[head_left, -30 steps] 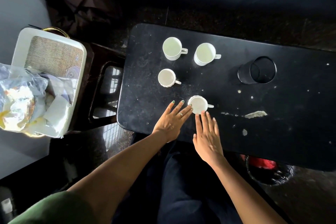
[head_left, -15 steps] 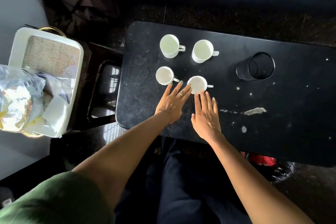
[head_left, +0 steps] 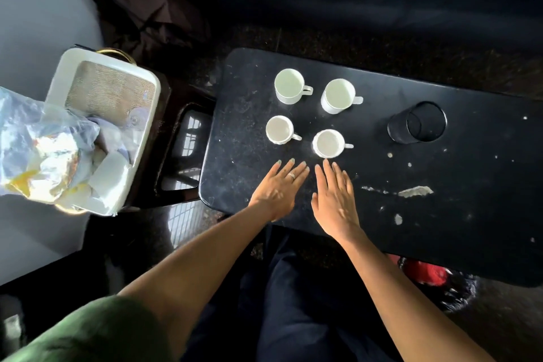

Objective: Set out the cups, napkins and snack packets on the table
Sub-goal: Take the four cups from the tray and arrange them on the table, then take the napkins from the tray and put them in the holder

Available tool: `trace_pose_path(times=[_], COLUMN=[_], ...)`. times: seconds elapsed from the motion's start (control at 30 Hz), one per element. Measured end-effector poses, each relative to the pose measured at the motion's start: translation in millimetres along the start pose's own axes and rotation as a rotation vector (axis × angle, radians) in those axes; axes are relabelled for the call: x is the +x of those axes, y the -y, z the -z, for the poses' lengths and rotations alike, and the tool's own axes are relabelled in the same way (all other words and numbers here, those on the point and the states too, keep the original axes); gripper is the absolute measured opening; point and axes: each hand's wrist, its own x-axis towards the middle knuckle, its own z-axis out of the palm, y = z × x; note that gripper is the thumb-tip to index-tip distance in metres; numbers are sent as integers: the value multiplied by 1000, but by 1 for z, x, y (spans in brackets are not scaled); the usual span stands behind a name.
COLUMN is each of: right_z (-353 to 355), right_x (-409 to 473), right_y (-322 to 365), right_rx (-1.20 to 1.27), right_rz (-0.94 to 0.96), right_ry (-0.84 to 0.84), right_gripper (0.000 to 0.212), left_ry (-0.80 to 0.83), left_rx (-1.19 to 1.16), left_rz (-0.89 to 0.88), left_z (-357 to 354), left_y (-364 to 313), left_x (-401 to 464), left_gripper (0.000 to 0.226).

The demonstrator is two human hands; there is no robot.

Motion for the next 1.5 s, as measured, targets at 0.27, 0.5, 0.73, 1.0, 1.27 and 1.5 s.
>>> trace_pose_path(times=[0.27,0.5,0.73,1.0,1.27,1.5], right_z=[8,11,20,28,26,9], right_x=[-19,-11,16,47,89,116], right_y=[52,120,209,315,388,408], right_rx=[-43,-106,-88,64,282,435], right_rz=[148,325,476,499,250,-52], right_ry=[17,97,80,113,224,345], right_gripper=[56,53,49,44,38,37], left_ry=[48,-67,-279,-377,-376,-230], left_rx=[-200,-474,-709,-820,-819,-851], left_rz=[156,427,661,797,872,739], left_z=[-40,-62,-69,-93,-114,-121], left_y=[22,68,120,178,228,245], left_x=[-81,-136,-181,-219,-235,-237], left_gripper=[70,72,65,70,71,71])
